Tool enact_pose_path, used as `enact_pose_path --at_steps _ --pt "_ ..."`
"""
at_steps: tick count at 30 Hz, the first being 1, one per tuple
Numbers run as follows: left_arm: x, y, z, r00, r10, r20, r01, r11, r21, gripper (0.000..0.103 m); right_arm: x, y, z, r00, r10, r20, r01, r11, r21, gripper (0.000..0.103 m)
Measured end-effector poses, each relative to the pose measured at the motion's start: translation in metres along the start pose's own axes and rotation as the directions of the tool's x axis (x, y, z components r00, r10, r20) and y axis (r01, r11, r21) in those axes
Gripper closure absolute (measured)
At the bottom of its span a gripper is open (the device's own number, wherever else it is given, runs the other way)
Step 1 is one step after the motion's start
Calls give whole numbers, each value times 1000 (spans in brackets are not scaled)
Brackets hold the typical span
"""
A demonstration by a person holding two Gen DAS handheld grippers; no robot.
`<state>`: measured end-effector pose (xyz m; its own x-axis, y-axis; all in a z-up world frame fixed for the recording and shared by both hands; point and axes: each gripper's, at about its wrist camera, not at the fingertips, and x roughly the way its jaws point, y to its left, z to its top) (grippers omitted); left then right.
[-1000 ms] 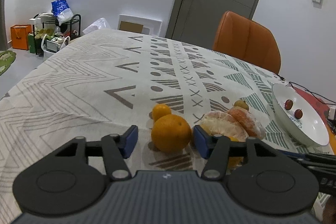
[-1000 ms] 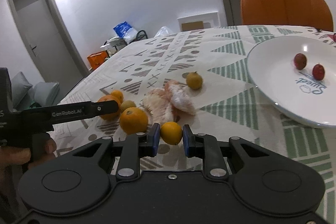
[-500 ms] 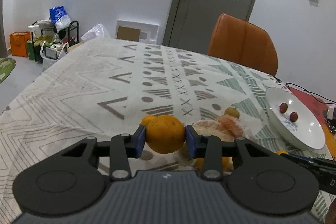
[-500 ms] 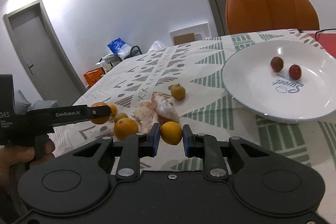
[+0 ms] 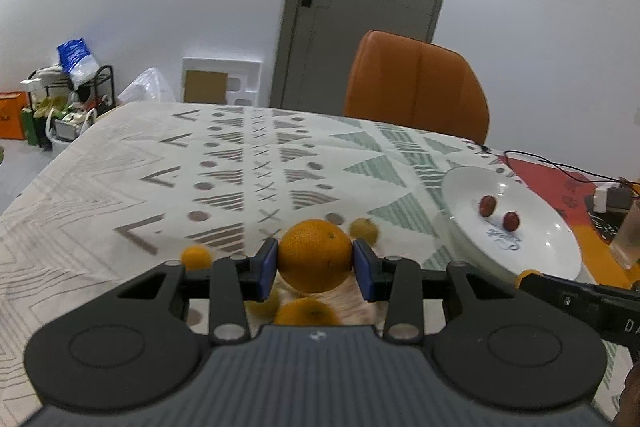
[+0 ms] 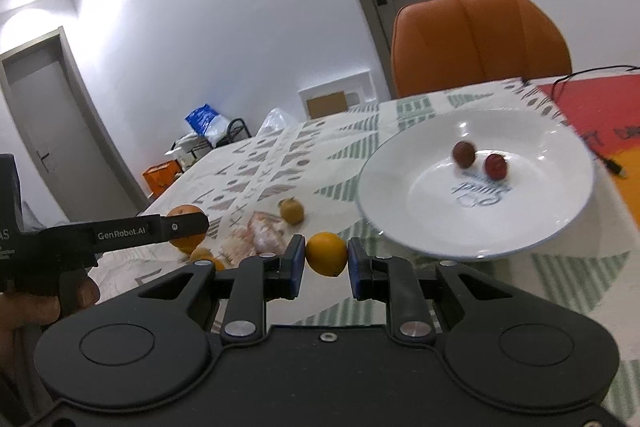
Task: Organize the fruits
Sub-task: 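Lower the orange into the white plate with the left tool while the right tool drops the mandarin there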
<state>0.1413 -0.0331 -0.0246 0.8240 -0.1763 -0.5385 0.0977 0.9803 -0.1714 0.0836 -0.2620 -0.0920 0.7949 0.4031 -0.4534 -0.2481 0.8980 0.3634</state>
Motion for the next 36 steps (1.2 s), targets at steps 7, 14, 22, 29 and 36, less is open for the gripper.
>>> enact_pose_path --at_steps 7,14,22,29,36 --pt "0 -21 1 1000 -26 6 26 999 29 64 -13 -17 3 999 -28 28 28 999 23 82" --pt "2 -42 6 999 -40 15 39 997 62 64 -27 -35 9 996 -50 68 46 998 50 82" --pt "9 -69 13 998 -64 23 61 993 101 64 -29 -64 11 994 -85 75 77 993 93 82" --pt "19 -92 13 996 -92 13 89 986 141 64 -25 -83 9 992 -106 69 97 987 126 82" --pt "31 -110 15 994 -111 -4 111 982 154 64 -29 -97 19 984 -147 102 133 983 128 74"
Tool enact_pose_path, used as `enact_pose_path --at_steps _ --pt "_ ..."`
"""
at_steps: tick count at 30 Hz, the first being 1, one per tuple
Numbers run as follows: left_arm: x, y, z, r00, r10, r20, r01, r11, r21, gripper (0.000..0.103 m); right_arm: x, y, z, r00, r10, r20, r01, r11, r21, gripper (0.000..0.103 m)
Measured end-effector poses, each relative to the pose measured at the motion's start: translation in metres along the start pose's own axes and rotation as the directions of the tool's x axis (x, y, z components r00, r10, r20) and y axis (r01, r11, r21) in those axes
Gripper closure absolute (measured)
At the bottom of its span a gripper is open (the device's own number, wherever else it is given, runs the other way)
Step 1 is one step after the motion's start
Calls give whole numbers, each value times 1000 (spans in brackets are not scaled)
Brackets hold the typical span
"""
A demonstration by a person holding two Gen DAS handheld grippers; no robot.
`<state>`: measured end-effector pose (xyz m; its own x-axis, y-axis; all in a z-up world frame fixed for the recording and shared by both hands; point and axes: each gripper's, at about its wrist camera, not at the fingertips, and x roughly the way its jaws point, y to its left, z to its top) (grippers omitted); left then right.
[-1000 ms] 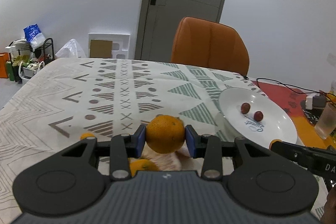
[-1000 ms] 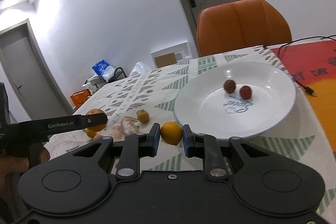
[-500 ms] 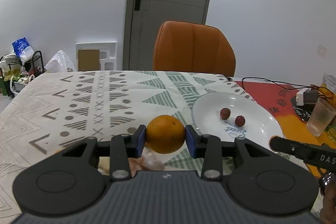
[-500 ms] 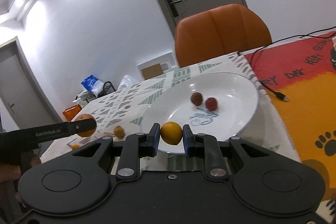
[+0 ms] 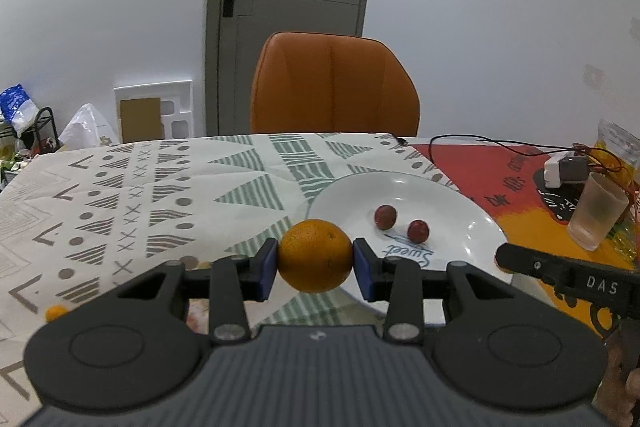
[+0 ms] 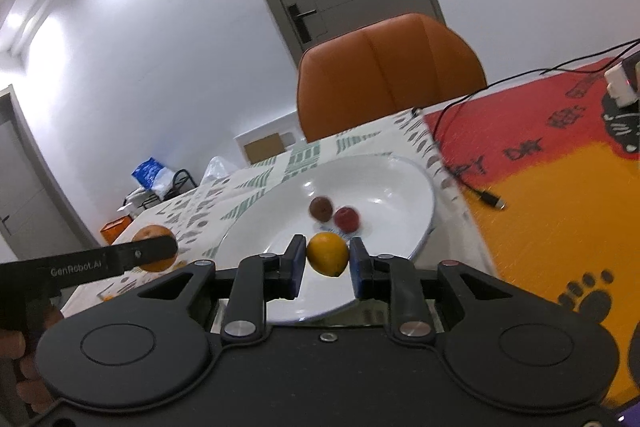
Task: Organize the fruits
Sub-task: 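Lower the orange into the white plate with the left tool while the right tool drops the mandarin there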
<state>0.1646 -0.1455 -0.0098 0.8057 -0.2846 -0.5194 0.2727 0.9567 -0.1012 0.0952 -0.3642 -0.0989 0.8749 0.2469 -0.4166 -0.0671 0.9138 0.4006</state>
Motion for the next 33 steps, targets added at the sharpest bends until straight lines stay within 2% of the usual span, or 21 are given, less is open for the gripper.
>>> enact_pose_path --at_steps 9,13,18,23,33 --pt "20 -26 4 999 -37 -15 37 999 40 64 -9 -13 -3 1000 -25 3 25 1000 10 73" --pt "24 -37 4 999 -46 -15 46 997 58 63 -13 -18 -4 999 -33 9 32 999 26 64" --pt "19 -35 6 999 -36 2 35 997 67 58 -9 -12 -7 1000 -14 -2 14 1000 13 61" --pt "13 -21 -1 1000 8 2 -9 999 47 45 -8 -5 -8 1000 -7 6 7 1000 8 52" --pt "-2 5 -7 998 68 8 -68 998 6 25 -2 15 -12 1000 7 -20 -8 999 -33 46"
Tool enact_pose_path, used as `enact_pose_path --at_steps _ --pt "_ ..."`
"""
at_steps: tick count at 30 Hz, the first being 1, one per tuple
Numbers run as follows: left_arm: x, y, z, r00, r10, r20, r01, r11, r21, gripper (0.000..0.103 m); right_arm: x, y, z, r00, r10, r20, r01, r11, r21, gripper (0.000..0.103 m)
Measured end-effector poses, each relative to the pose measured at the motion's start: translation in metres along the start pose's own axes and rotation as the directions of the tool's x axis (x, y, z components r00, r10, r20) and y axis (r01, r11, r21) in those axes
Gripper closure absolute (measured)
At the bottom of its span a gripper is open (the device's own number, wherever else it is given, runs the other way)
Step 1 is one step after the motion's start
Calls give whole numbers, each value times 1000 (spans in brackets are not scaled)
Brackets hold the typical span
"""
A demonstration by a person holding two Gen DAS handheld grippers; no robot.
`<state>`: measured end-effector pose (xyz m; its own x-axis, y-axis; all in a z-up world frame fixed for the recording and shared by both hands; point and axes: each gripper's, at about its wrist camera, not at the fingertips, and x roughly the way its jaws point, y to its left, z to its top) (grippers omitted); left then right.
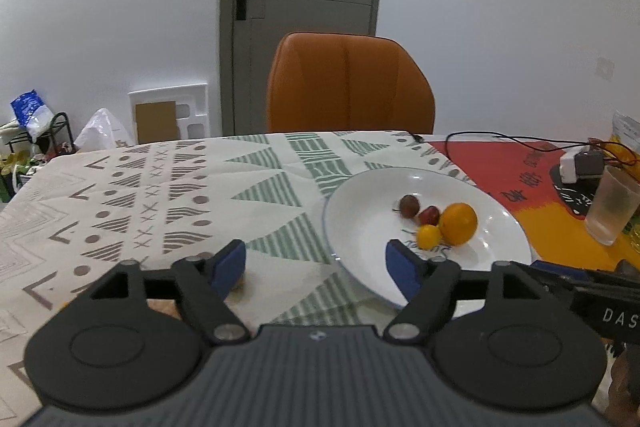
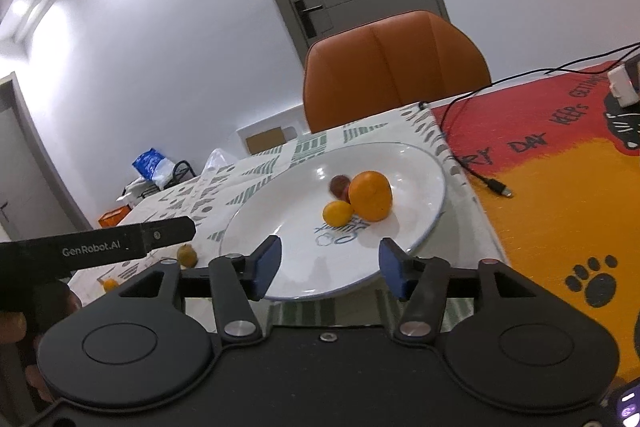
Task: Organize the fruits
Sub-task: 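Move both open tools back to the remaining fruit pile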
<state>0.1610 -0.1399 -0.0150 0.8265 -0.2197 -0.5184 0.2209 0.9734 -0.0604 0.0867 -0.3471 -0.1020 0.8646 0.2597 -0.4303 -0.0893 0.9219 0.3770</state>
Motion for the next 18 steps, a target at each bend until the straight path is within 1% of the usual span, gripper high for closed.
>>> enact_pose_path --at_steps 3,5,10,13,18 --pt "-6 8 -3 1000 23 7 -23 1000 -2 23 2 8 0 1000 8 -6 -8 1000 -13 42" --pt "-9 13 -4 999 33 8 -33 999 -9 20 2 13 0 1000 15 -8 -16 1000 -23 33" --pt "-16 31 -8 998 61 -1 -61 998 -36 18 5 30 -2 999 38 -16 -39 998 -55 27" --pt "-23 44 -9 997 74 7 -73 996 -57 18 8 38 -5 998 53 -22 -54 997 -61 20" --pt "-34 66 -16 996 94 11 -92 989 -112 18 14 56 -7 997 65 -46 -69 994 -84 20"
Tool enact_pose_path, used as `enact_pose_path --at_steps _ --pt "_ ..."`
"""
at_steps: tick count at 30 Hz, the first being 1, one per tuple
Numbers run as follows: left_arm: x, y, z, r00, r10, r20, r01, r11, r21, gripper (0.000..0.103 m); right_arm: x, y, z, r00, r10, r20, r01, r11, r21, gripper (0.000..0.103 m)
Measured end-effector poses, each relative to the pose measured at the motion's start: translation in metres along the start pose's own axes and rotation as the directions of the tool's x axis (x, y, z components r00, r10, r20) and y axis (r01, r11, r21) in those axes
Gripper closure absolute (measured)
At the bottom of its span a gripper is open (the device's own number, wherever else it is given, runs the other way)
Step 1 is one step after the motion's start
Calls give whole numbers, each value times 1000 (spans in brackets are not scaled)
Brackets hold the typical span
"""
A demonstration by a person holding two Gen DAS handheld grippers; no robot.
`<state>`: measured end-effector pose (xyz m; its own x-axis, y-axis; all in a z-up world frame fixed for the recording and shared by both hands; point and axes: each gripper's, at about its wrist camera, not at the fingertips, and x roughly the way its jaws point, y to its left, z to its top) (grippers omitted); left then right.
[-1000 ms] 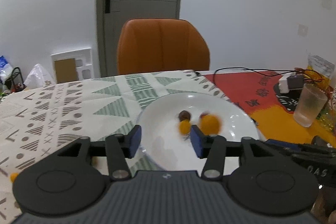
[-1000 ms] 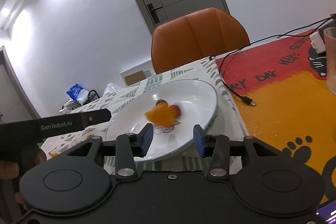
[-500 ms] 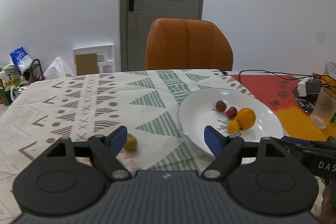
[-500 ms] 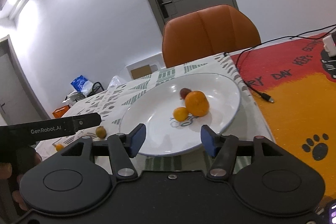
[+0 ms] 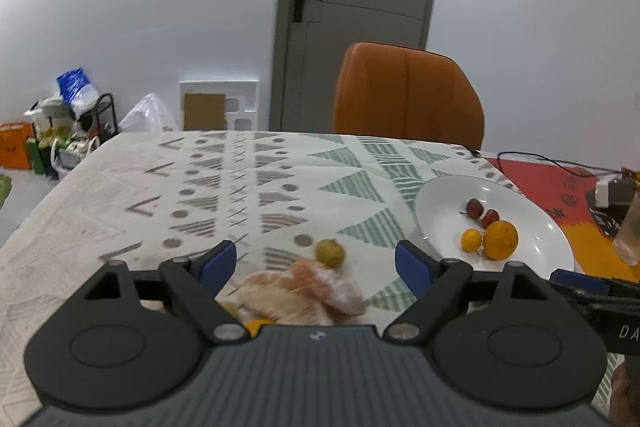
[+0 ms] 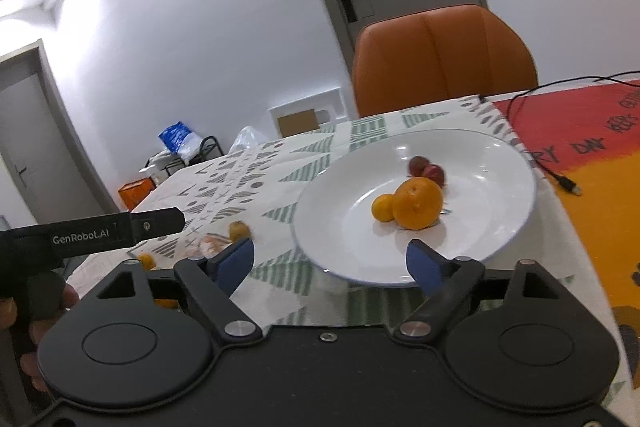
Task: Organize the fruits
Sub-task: 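Move both open tools back to the remaining fruit pile, then grasp the brown pear with the left tool while the right tool grasps a pomelo piece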
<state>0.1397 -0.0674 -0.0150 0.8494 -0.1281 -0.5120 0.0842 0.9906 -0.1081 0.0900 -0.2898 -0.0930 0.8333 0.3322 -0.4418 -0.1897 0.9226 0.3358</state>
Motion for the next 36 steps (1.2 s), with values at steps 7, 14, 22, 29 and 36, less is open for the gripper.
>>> enact_pose_path --at_steps 7,14,22,29,36 --pt "-12 28 -9 999 38 -12 -38 999 -29 18 4 24 -4 1000 21 -19 -22 999 -37 20" --pt "-18 50 -15 998 53 -24 -54 996 -70 18 8 43 -8 998 39 -45 -42 997 -71 20" --pt "-16 63 -25 998 53 -47 -56 996 -73 18 21 55 -12 995 62 -84 -69 993 -90 24" --pt "-12 70 -30 997 48 -58 -53 995 -89 20 33 60 -15 990 74 -117 -86 991 -98 36" --pt "0 77 -32 997 27 -73 -37 990 -136 39 45 65 -15 986 80 -146 -96 990 -106 39"
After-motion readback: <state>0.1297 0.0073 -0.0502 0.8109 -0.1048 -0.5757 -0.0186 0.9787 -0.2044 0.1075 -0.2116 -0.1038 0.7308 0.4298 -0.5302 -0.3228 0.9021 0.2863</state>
